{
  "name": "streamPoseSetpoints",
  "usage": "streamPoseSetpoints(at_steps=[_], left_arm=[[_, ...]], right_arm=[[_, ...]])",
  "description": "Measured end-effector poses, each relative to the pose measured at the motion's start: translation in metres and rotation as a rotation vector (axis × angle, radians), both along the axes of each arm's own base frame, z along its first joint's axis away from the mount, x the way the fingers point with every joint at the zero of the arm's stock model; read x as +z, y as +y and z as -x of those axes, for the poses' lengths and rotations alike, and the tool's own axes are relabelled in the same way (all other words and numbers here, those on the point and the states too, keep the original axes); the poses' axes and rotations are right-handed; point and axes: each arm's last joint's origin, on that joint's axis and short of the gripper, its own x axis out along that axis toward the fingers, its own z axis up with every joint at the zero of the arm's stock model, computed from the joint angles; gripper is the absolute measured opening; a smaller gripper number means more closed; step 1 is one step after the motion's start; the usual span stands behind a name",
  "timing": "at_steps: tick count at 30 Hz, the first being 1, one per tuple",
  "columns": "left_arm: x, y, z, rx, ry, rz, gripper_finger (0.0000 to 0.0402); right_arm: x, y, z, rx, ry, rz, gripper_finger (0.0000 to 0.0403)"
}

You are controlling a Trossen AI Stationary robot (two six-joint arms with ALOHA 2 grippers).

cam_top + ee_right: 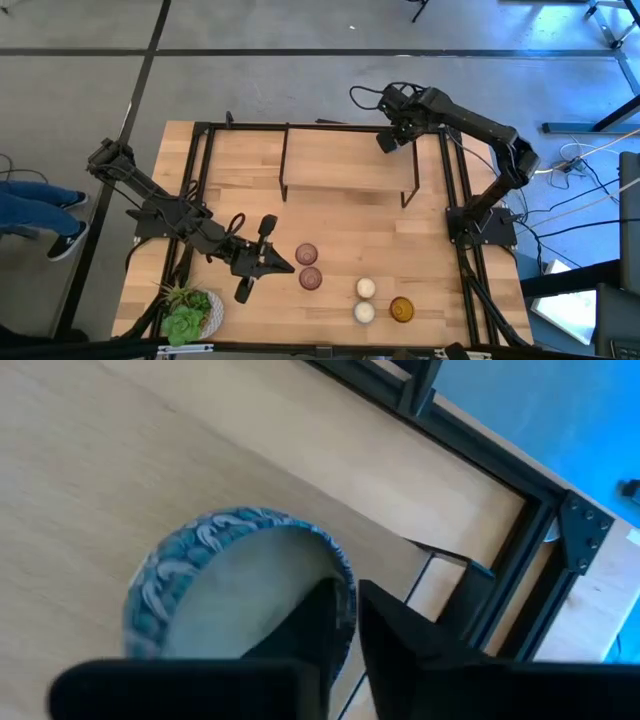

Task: Pick & Place candle stick holders
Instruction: Put the blue candle on the shelf

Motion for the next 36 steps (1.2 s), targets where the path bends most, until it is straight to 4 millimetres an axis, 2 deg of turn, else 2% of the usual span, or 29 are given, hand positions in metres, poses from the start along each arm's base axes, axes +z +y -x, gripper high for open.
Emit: streamPoseSetpoints(at_steps=[7,12,25,36], left_arm=[[0.0,0.0,0.0,0.0,0.0,0.0,0.0004],[0.0,0.0,0.0,0.0,0.0,-0.001,0.0004],[0.0,0.0,0.0,0.0,-0.001,-0.002,0.0004],[0.0,0.0,0.0,0.0,-0.001,-0.003,0.0004]], right_arm=[[0.0,0.0,0.0,0.008,0.002,-0.001,0.0111],[0.002,0.001,0.001,0.022,0.005,0.012,0.0131],[0.031,0.014,0.016,0.035,-0.087,0.085,0.0133],[0.033,0.019,0.013,0.058,-0.108,0.088,0.0133]])
